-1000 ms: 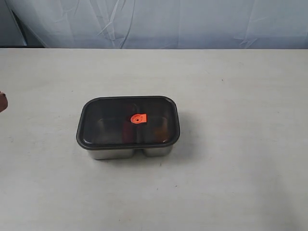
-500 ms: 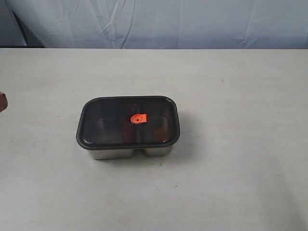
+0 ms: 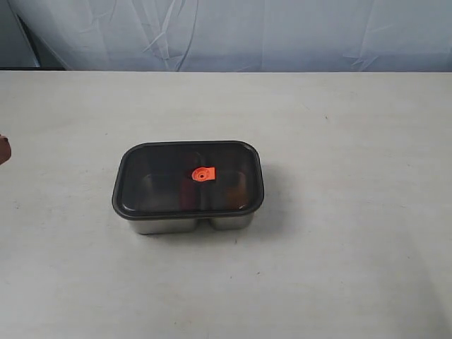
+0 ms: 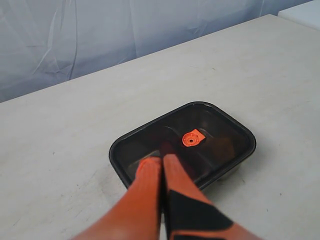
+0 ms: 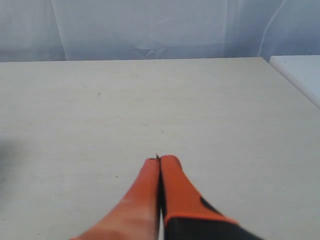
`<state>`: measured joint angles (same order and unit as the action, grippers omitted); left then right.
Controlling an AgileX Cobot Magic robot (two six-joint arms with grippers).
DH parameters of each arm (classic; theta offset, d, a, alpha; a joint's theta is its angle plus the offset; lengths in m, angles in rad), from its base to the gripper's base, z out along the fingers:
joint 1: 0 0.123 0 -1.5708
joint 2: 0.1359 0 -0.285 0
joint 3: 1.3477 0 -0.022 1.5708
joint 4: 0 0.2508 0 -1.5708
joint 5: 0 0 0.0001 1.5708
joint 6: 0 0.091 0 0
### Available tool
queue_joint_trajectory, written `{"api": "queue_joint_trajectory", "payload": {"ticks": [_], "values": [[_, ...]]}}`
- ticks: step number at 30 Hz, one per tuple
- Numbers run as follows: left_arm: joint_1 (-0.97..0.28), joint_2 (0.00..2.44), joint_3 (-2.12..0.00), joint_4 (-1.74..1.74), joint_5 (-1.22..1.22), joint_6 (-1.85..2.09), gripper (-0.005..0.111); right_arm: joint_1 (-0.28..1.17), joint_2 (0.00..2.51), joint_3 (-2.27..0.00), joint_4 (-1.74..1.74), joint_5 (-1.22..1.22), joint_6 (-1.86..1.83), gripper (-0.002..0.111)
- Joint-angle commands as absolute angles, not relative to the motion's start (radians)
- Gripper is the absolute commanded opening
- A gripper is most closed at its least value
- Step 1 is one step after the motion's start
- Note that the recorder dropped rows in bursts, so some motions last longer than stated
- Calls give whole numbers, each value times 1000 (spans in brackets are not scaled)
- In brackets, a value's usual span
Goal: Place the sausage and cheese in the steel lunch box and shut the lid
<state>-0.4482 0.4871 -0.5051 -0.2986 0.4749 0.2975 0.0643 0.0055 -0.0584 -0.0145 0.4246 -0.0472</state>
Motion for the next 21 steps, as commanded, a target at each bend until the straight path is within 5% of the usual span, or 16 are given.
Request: {"api": "queue_joint_trajectory", "payload": {"ticks": [1,21], "values": [[-450,484,-503,-296,471,295,0,58,0,-2,-47,376,33,0],[-450,484,-503,-296,471,295,0,60,0,0,11,355,28,0]]}}
